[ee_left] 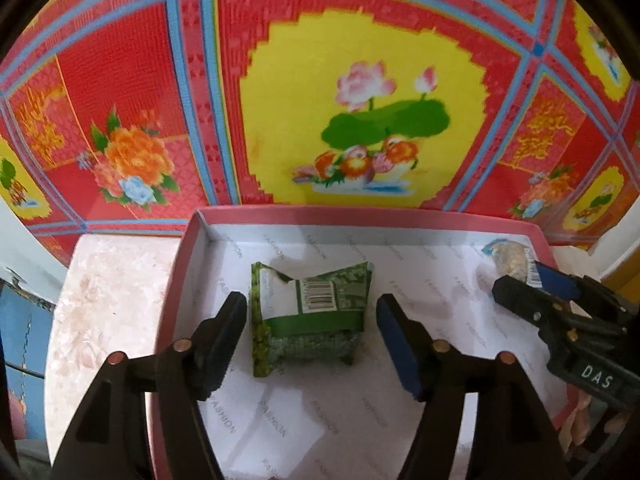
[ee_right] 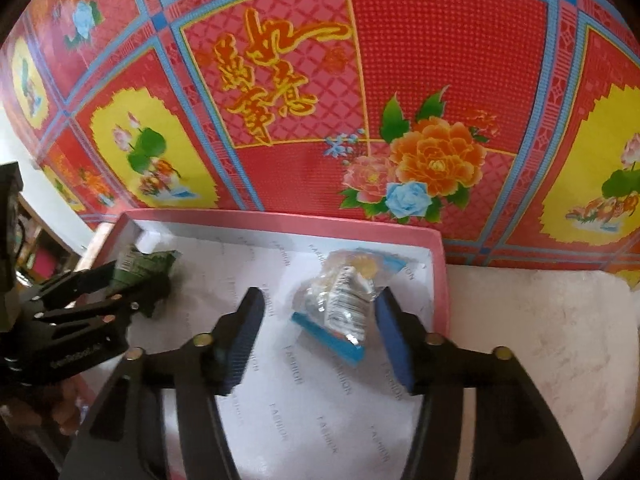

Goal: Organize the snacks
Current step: 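Release the green pack with the left tool while the right tool releases the clear bag, then withdraw both tools from the box back toward the snack pile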

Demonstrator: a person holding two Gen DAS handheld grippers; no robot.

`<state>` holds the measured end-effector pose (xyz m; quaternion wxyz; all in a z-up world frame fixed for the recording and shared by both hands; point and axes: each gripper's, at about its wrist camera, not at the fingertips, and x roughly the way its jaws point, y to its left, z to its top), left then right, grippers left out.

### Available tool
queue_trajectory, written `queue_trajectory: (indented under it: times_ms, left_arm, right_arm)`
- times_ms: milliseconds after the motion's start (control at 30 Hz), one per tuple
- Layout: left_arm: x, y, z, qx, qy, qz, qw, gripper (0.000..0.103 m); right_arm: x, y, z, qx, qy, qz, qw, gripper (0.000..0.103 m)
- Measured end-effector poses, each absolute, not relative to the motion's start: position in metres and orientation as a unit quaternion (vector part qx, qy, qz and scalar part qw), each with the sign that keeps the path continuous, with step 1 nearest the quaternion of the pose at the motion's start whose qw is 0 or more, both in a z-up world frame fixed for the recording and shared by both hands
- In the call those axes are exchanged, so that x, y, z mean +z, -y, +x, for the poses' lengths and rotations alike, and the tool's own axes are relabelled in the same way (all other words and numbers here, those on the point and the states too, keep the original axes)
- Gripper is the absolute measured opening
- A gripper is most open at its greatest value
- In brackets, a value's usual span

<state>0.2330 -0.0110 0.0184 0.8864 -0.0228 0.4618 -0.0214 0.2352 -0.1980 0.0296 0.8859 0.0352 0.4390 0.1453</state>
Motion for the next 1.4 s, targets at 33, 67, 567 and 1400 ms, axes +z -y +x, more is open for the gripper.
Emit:
queue_trajectory:
  times_ms: [33,67,567,1400]
  left_arm:
    - [0.022,0.011,0.231,-0.024,-0.458,-0.019,0.889,0.073]
    - [0.026,0.011,0.23,-0.025,-0.454,-0.016,0.89,0.073]
    - [0.068,0.012,0.175,-0.058,-0.44,-0.007,0.896,0.073]
    - [0.081,0.01,0.1,-0.044,-0.452,-0.004,0.891,0.073]
  right_arm:
    - [0.031,0.198,0.234,0.144,-0.438,0.034,0.887,0.071]
    - [0.033,0.199,0.232,0.143,-0.436,0.033,0.888,0.072]
    - [0.063,0.203,0.182,0.157,-0.413,0.044,0.896,0.073]
    - [0.076,0.202,0.09,0.158,-0.414,0.034,0.896,0.073]
